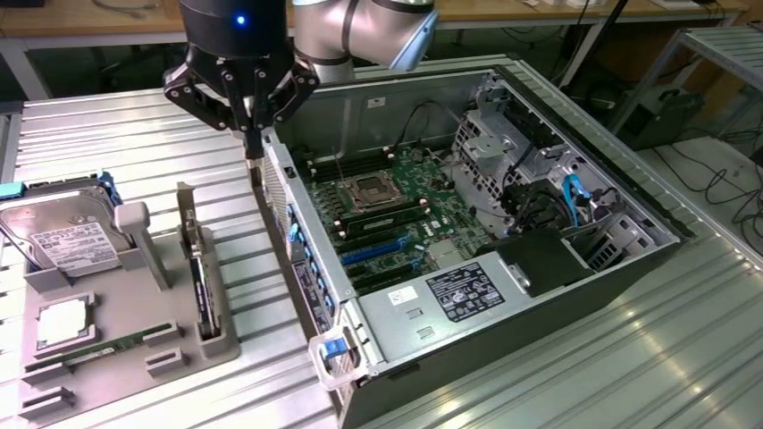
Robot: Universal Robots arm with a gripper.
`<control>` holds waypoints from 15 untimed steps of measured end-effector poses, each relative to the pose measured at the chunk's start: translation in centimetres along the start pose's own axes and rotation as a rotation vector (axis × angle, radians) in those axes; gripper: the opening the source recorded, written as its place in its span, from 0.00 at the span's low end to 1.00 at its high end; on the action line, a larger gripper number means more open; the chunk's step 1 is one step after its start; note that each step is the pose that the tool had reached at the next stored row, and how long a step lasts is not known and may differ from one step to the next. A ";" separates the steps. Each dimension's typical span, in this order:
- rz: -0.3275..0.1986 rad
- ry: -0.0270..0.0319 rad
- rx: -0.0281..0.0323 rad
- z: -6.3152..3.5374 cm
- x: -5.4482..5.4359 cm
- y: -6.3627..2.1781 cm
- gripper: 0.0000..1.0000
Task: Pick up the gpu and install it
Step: 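Reach for the gpu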
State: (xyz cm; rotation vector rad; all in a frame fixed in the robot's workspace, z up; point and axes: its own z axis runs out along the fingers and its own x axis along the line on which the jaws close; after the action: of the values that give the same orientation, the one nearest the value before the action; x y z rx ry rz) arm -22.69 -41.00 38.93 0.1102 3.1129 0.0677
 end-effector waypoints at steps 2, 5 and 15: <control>0.000 0.0000 0.0000 0.00 0.2 -0.05 0.11; 0.000 0.0001 0.0000 0.00 0.5 -0.14 0.11; -0.003 0.0001 -0.0001 0.01 1.8 -0.82 0.11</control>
State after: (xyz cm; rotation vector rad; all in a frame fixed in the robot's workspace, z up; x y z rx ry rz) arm -24.54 -41.70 38.83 0.1059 3.1131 0.0678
